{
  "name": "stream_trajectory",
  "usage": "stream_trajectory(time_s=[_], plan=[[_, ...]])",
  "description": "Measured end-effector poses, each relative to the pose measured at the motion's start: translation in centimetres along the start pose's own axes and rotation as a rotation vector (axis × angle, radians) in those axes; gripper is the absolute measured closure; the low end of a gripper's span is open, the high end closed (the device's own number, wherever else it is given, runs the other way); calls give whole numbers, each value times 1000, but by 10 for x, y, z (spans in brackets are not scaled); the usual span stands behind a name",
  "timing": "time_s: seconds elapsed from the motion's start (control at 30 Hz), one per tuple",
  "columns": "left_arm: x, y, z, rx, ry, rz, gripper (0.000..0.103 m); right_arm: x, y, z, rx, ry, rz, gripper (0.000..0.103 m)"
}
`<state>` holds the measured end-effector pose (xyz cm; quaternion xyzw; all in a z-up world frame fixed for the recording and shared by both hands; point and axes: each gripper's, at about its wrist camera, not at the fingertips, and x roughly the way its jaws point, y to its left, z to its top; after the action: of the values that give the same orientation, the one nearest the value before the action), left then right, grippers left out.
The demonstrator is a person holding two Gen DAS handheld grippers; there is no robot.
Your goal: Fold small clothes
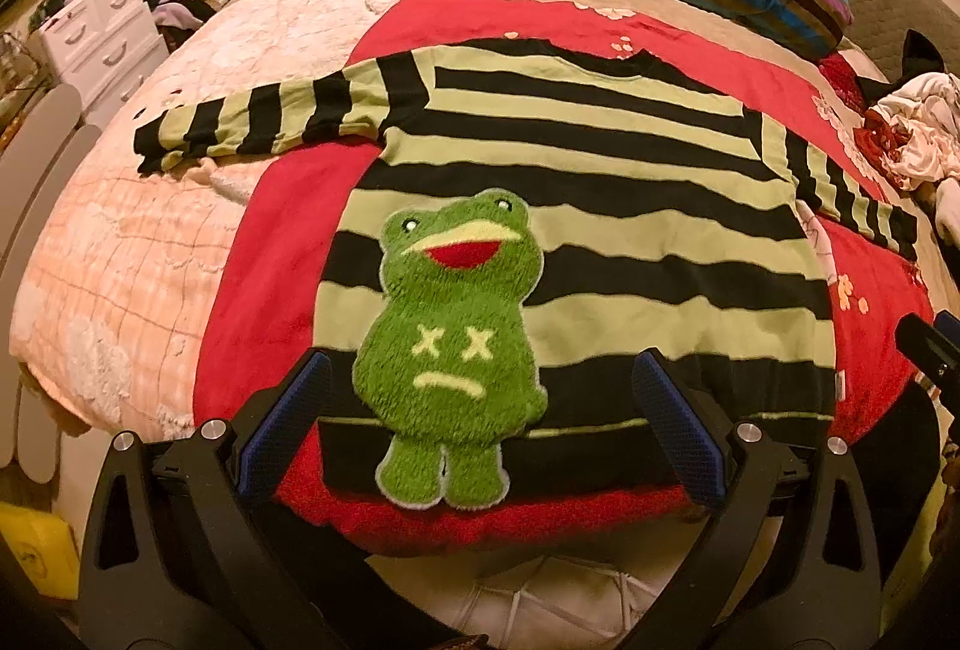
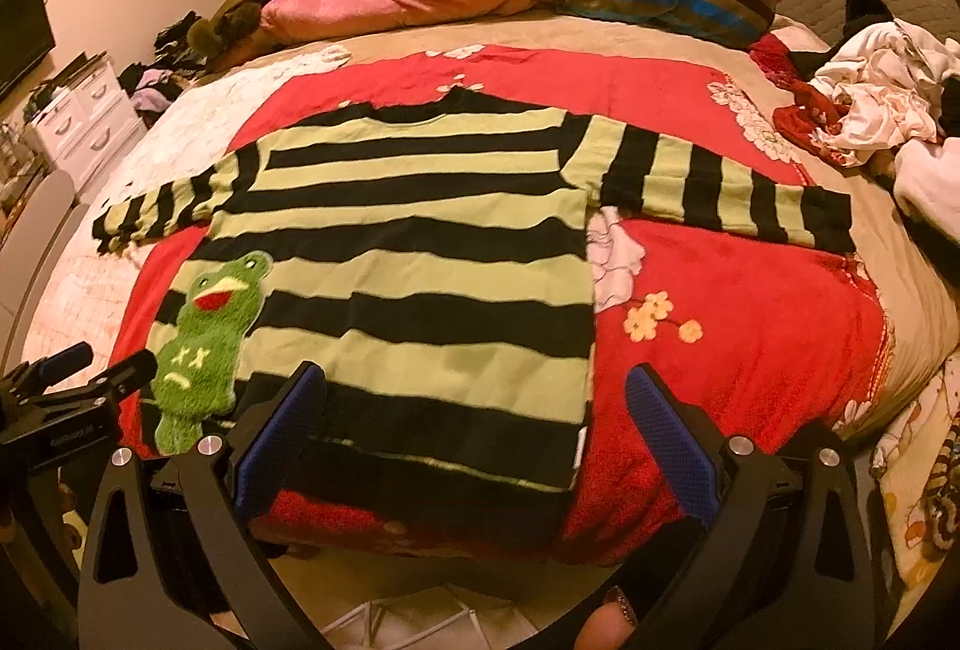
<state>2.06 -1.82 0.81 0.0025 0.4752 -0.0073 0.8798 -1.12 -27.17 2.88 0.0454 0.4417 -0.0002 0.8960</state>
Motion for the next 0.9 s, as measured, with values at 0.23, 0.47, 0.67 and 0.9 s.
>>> stream_trajectory(time_s=[0.23, 0.47, 0.67, 0.9], plan=[[7, -14, 23, 12, -20, -11, 9, 10, -17, 25, 32, -29, -27, 4], [20, -31, 47, 29, -28, -12, 9, 26, -27, 48, 41, -40, -37, 4], [32, -46, 63, 44, -28, -15, 9, 43, -40, 60, 62, -26, -54, 4], [55, -61, 76, 48, 0, -20, 9, 62, -71, 73, 105, -20, -93, 4]])
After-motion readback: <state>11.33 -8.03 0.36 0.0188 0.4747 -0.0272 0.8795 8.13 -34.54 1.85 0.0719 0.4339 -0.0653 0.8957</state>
